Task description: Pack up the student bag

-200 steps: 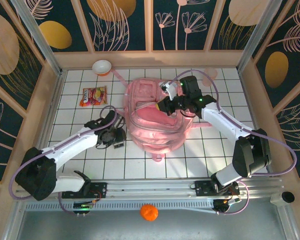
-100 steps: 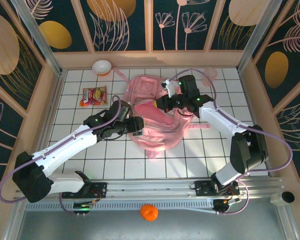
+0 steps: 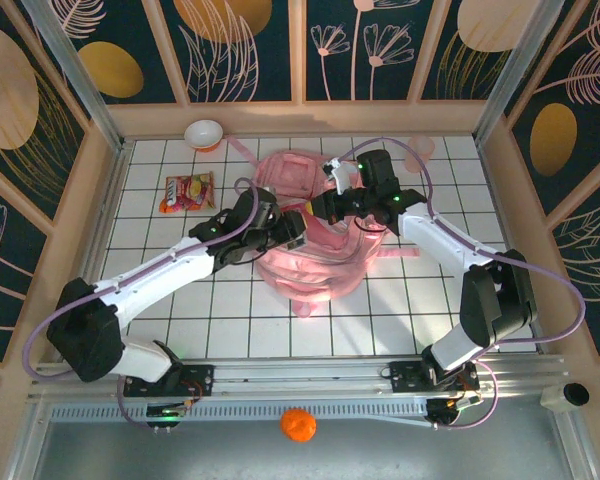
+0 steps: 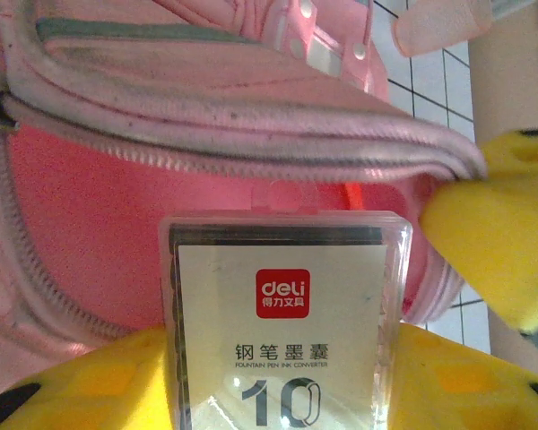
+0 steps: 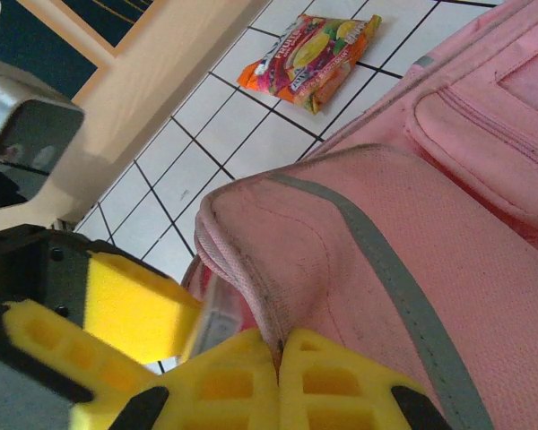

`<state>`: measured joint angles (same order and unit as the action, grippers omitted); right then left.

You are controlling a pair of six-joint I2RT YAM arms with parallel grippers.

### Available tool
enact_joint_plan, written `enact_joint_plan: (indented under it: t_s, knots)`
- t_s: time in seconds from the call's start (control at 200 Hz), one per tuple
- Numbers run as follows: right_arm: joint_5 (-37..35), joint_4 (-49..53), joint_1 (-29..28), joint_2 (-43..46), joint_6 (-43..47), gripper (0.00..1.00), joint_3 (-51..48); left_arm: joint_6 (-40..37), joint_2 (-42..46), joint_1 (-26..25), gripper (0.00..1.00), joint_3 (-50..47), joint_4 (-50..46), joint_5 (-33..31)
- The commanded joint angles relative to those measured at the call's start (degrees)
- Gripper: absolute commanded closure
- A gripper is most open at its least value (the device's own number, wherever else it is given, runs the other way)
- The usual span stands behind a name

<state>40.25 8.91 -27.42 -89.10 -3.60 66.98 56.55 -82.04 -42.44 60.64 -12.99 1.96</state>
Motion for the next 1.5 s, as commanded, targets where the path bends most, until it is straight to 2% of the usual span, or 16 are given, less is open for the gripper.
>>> enact_joint_plan:
  t_s: [0.0, 0.075, 0.195, 0.43, 0.555, 0.801, 1.111, 1.221, 1.296, 1.371, 1.491]
  knots:
    - [2.84, -5.17, -0.20, 2.21, -1.41, 1.00, 1.31, 4.27, -1.17, 0.01, 0.54, -1.10, 6.05, -3.13]
    - [3.46, -5.38, -0.26, 2.18, -1.59, 1.00, 1.31, 5.36, -2.06, 0.02, 0.53, -1.92, 8.12, -4.09]
    - [3.87, -5.55, -0.19, 2.22, -1.60, 1.00, 1.33, 5.57, -3.67, 0.24, 0.44, -1.20, 8.62, -4.66]
    - [3.70, -5.00, -0.25, 2.41, -1.41, 1.00, 1.62, 7.79, -4.63, 0.69, 0.32, -2.52, 10.94, -2.44]
    - [3.61, -4.77, -0.26, 2.46, -1.16, 1.00, 1.66, 7.60, -4.02, 0.73, 0.28, -2.63, 11.06, -2.13]
    - [3.74, -4.66, -0.32, 2.40, -1.24, 1.00, 1.60, 6.53, -0.93, 0.71, 0.32, -4.05, 10.77, -1.48]
    - [3.61, -4.25, -0.28, 2.44, -1.06, 1.00, 1.46, 6.79, 4.07, 0.74, 0.28, -8.86, 10.14, -0.86]
    - [3.61, -4.20, -0.31, 2.57, -1.02, 1.00, 1.46, 6.48, 4.36, 0.69, 0.36, -9.27, 10.14, 1.33]
    - [3.52, -4.18, -0.30, 2.70, -1.01, 1.00, 1.41, 6.55, 4.05, 0.73, 0.45, -9.86, 10.84, 4.86]
    - [3.45, -4.23, -0.21, 2.73, -0.97, 1.00, 1.40, 6.48, 3.76, 0.60, 0.49, -10.53, 11.07, 7.44]
    - [3.17, -3.69, -0.35, 3.14, -0.81, 1.00, 1.23, 2.68, 4.78, 0.70, 0.49, -8.65, 8.61, 3.80]
